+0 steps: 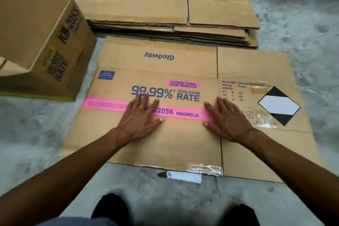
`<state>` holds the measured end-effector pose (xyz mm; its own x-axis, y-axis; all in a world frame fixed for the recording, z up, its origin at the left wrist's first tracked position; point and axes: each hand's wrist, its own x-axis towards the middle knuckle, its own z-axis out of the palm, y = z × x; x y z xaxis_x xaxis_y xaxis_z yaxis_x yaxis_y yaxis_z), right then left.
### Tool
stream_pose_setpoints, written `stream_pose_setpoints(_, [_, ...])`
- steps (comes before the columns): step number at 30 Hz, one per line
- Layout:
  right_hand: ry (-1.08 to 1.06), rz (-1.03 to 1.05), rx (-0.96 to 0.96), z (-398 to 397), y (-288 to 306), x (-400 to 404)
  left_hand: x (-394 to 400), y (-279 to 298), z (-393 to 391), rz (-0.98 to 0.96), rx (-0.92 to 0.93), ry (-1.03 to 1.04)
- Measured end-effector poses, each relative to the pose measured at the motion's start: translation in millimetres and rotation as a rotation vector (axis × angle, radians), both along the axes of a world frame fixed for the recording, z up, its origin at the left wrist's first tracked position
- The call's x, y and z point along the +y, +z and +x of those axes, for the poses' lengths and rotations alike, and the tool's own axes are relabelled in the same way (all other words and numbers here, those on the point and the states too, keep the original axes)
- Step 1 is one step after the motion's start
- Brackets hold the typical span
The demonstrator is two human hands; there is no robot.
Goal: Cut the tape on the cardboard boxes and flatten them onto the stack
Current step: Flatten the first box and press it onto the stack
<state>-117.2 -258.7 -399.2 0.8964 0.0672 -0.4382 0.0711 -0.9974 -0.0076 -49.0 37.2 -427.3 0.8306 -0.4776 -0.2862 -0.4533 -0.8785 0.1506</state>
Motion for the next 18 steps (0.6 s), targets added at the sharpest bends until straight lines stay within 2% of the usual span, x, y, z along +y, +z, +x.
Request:
stream_pose_setpoints(3, [0.265, -0.067, 0.252, -35, 30, 15, 26, 15, -29, 0.039, 0.133, -0.289])
stream_pose_setpoints(6, [0.420, -0.280, 0.318, -79, 39, 27, 47, 21, -48, 0.139, 0.179, -0.512])
stream_pose_setpoints(11, [0.352, -0.469, 0.196, -104, 14, 42, 60, 11, -67, 0.190, 0.063, -0.512])
stream_pose_setpoints(15, [0.279, -0.385, 0.090, -117, -3, 51, 63, 5, -75, 0.200, -0.087, -0.550])
stream_pose_setpoints(18, [0.227, -0.281, 0.029, -109, 33, 59, 61, 20, -77, 0.137, -0.151, -0.524])
